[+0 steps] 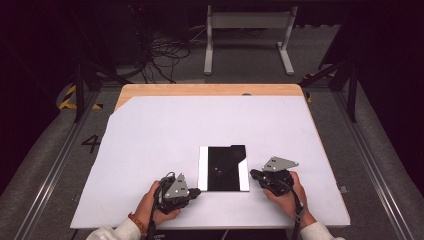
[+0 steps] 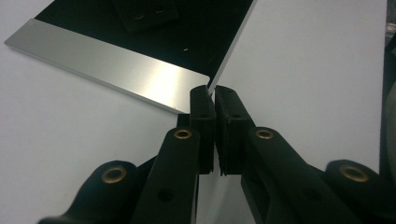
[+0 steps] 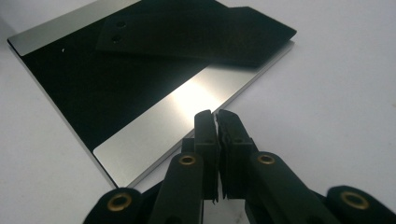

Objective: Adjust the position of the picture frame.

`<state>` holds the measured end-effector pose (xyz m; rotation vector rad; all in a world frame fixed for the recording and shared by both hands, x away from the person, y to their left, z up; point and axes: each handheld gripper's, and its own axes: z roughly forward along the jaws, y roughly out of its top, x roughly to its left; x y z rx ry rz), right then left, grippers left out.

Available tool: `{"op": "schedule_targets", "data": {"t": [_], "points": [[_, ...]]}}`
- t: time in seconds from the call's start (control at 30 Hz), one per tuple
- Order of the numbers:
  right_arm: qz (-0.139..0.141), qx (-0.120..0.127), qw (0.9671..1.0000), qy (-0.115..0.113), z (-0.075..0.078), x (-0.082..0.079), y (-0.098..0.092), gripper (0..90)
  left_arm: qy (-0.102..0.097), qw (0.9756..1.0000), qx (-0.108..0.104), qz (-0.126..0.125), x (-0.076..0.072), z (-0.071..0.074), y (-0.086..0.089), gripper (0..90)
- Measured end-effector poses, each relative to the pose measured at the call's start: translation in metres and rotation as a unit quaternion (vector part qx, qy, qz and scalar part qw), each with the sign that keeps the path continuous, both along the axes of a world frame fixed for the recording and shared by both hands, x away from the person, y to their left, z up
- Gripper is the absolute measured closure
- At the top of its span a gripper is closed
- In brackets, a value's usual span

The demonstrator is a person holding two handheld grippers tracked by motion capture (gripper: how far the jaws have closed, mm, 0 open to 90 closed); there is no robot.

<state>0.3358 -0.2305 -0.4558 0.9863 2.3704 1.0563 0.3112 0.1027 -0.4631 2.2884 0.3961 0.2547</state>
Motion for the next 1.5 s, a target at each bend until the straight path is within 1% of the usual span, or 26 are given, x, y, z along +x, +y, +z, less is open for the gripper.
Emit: {"op": "schedule_targets", "data": {"t": [0.1, 0.17, 0.23, 0.33, 0.4, 0.5, 0.63, 0.67, 0.73, 0.83, 0.9, 0.93, 0.97, 1.0, 1.03, 1.07, 1.23, 1.37, 1.4, 1.5], "points": [[0.003, -0.001, 1.0, 0.005, -0.003, -0.001, 0.002, 87.9, -0.002, 0.9999, 0.014, 0.0, 0.001, -0.003, -0.006, 86.3], [0.006, 0.003, 0.9999, 0.011, -0.002, -0.002, 0.002, 87.9, -0.004, 0.9999, 0.013, -0.003, 0.003, -0.003, -0.006, 86.5], [0.01, 0.003, 0.9999, 0.013, -0.003, -0.002, 0.004, 87.9, -0.006, 0.9999, 0.014, 0.0, 0.003, -0.003, -0.007, 87.0], [0.021, 0.0, 0.9996, 0.017, -0.002, -0.004, 0.007, 89.8, -0.007, 0.9998, 0.021, 0.002, 0.002, -0.003, -0.007, 87.9], [0.023, -0.002, 0.9996, 0.018, -0.002, -0.004, 0.007, 90.0, -0.008, 0.9998, 0.019, 0.001, 0.003, -0.003, -0.007, 87.9], [0.037, -0.002, 0.999, 0.026, -0.001, -0.004, 0.007, 90.0, -0.003, 0.9999, 0.012, 0.006, 0.004, -0.004, -0.005, 88.0], [0.036, -0.001, 0.999, 0.027, -0.001, -0.005, 0.007, 90.0, -0.004, 0.9999, 0.014, 0.008, 0.005, -0.003, -0.005, 88.4], [0.038, -0.001, 0.9989, 0.028, -0.001, -0.005, 0.007, 90.0, -0.005, 0.9998, 0.016, 0.012, 0.005, -0.003, -0.004, 88.4], [0.041, -0.001, 0.9986, 0.033, -0.001, -0.005, 0.008, 90.0, -0.004, 0.9998, 0.016, 0.013, 0.006, -0.003, -0.003, 88.4], [0.049, 0.001, 0.998, 0.039, 0.0, -0.005, 0.01, 90.0, -0.008, 0.9996, 0.02, 0.017, 0.007, -0.003, -0.002, 88.2], [0.051, 0.0, 0.998, 0.038, 0.0, -0.005, 0.011, 90.0, -0.009, 0.9995, 0.019, 0.021, 0.009, -0.003, -0.001, 88.0], [0.053, -0.001, 0.9979, 0.038, 0.0, -0.006, 0.012, 90.0, -0.009, 0.9995, 0.022, 0.022, 0.01, -0.002, 0.001, 88.0], [0.057, -0.007, 0.9978, 0.032, 0.0, -0.007, 0.013, 90.0, -0.01, 0.9994, 0.023, 0.023, 0.011, -0.002, 0.001, 87.9], [0.061, -0.016, 0.9978, 0.021, -0.001, -0.01, 0.017, 90.0, -0.009, 0.9993, 0.023, 0.028, 0.013, -0.002, 0.003, 87.9], [0.061, -0.016, 0.9978, 0.021, -0.001, -0.01, 0.017, 90.0, -0.009, 0.9993, 0.023, 0.028, 0.013, -0.002, 0.003, 87.9], [0.063, -0.019, 0.9977, 0.016, -0.001, -0.011, 0.019, 90.0, -0.006, 0.9992, 0.019, 0.034, 0.015, -0.003, 0.005, 87.9], [0.067, -0.016, 0.9975, 0.019, -0.001, -0.011, 0.021, 90.0, -0.006, 0.9991, 0.021, 0.037, 0.018, -0.002, 0.006, 87.9], [0.071, -0.018, 0.9971, 0.019, -0.001, -0.013, 0.023, 90.0, -0.003, 0.9989, 0.018, 0.044, 0.021, -0.002, 0.009, 87.9], [0.073, -0.018, 0.997, 0.019, -0.001, -0.013, 0.024, 90.0, 0.0, 0.9987, 0.016, 0.049, 0.022, -0.003, 0.009, 87.9], [0.073, -0.021, 0.9969, 0.02, -0.001, -0.013, 0.026, 90.0, -0.001, 0.9987, 0.016, 0.048, 0.024, -0.002, 0.01, 88.0]]}}
